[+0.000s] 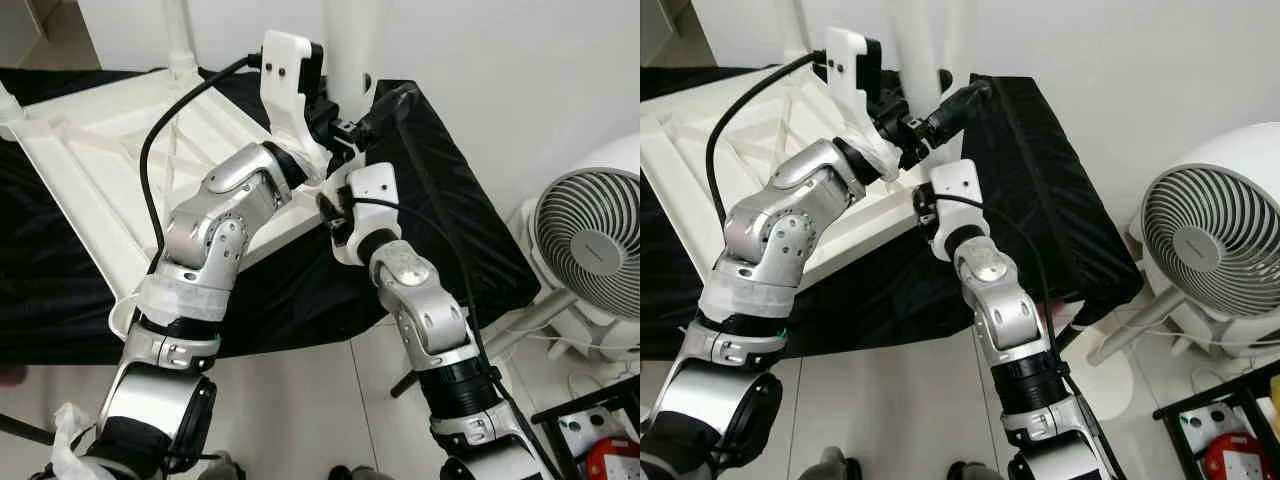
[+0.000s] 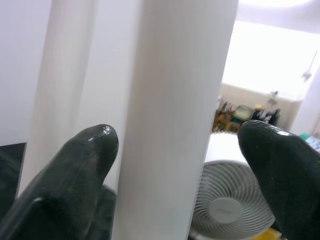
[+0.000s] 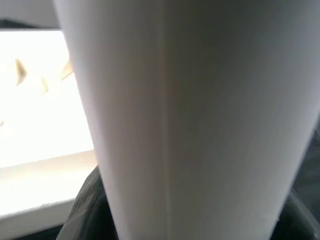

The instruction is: Building children table

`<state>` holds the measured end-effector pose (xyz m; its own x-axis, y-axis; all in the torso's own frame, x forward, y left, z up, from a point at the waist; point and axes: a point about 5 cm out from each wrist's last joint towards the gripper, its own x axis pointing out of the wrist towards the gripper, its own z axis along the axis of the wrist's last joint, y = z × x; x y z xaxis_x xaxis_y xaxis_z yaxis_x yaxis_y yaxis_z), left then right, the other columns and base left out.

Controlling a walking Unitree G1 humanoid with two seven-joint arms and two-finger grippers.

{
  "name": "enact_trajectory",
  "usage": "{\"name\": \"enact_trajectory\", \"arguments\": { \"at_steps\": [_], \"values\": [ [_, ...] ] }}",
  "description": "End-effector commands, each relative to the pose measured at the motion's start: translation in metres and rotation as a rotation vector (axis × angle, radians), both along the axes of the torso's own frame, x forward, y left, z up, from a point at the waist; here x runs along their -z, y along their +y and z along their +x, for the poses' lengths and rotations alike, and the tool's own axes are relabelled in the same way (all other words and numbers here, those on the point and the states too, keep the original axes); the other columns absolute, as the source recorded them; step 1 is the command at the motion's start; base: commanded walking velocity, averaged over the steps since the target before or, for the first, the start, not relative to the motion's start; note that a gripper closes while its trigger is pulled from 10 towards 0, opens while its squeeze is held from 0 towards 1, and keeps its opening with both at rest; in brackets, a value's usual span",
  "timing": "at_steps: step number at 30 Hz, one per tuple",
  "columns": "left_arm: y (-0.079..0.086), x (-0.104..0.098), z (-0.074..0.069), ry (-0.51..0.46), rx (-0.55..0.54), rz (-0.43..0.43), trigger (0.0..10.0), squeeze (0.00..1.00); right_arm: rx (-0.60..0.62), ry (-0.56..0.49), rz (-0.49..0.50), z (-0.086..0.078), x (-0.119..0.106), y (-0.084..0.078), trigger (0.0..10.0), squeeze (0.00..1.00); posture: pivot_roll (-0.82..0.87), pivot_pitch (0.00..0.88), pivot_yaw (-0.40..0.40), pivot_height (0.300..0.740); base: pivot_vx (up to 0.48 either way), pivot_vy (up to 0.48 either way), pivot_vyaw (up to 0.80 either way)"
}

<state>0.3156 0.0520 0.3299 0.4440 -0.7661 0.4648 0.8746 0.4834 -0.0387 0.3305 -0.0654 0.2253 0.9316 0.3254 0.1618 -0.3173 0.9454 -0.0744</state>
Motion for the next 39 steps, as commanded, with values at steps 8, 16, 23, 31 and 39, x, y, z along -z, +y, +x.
{"name": "enact_trajectory", "arguments": {
  "at_steps": [8, 16, 23, 31, 39],
  "values": [
    [0.026, 0.001, -0.004, 0.028, 0.048, -0.045, 10.0, 0.00, 0.057, -0.052, 0.064, 0.000, -0.010, -0.023, 10.0, 0.00, 0.03, 0.158, -0.054, 0.740, 0.000, 0.000, 0.00],
    [0.046, 0.005, 0.007, 0.077, 0.017, -0.007, 10.0, 0.00, 0.056, -0.087, 0.063, 0.006, -0.013, -0.035, 10.0, 0.00, 0.05, 0.133, 0.022, 0.740, 0.000, 0.000, 0.00],
    [0.048, 0.000, 0.012, 0.069, 0.004, 0.046, 10.0, 0.00, 0.046, -0.104, 0.062, 0.007, -0.014, -0.035, 10.0, 0.00, 0.07, 0.123, 0.050, 0.740, 0.000, 0.000, 0.00],
    [0.053, -0.003, 0.015, 0.086, -0.015, 0.052, 10.0, 0.00, 0.044, -0.115, 0.073, 0.006, -0.014, -0.037, 10.0, 0.00, 0.07, 0.118, 0.065, 0.740, 0.000, 0.000, 0.00],
    [0.053, -0.002, 0.018, 0.102, -0.025, 0.048, 10.0, 0.00, -0.008, -0.148, 0.052, 0.003, -0.016, -0.036, 10.0, 0.00, 0.08, 0.142, 0.063, 0.740, 0.000, 0.000, 0.00]
  ]
}}
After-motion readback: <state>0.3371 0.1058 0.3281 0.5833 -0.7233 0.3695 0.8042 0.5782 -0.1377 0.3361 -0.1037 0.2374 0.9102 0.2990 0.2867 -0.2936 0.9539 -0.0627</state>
